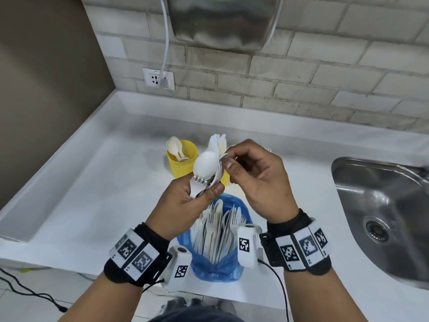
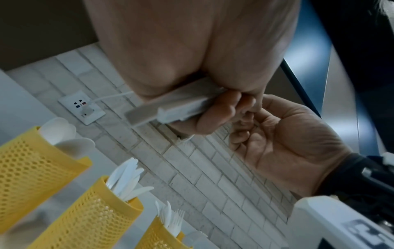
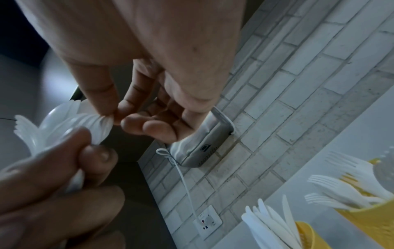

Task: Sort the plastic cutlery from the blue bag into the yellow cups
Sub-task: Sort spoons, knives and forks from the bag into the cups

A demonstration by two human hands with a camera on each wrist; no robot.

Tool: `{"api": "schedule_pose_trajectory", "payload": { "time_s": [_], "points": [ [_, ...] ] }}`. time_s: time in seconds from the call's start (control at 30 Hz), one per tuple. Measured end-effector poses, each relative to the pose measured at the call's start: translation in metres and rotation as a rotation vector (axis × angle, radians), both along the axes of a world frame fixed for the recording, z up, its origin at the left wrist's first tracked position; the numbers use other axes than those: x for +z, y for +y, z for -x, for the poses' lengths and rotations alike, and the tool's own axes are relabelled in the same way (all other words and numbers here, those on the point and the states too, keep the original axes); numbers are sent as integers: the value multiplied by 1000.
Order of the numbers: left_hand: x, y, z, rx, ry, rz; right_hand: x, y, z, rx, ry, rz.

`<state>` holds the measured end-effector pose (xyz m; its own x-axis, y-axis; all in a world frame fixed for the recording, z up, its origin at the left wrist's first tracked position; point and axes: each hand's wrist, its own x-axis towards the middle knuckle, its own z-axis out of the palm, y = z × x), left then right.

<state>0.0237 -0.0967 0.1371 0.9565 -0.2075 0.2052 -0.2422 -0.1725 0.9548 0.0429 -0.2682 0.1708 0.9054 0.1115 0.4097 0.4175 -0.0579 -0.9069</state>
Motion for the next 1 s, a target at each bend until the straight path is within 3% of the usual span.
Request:
{"api": "schedule_pose_trajectory", "payload": {
  "time_s": [0.17, 0.33, 0.67, 0.87, 1.0],
  "points": [
    [-2, 1, 0, -16, -9, -33, 2, 2, 1, 27, 4, -96],
    [-6, 3, -1, -45, -14, -40, 1, 1, -3, 34, -36, 13],
    [-9, 2, -2, -43, 16, -74, 17, -3, -9, -106, 22, -436],
    [-9, 3, -3, -31, 7, -74, 36, -17, -12, -105, 146, -835],
    [-10, 4, -6, -13, 3, -93, 39, -24, -14, -104, 220, -856]
  ]
}}
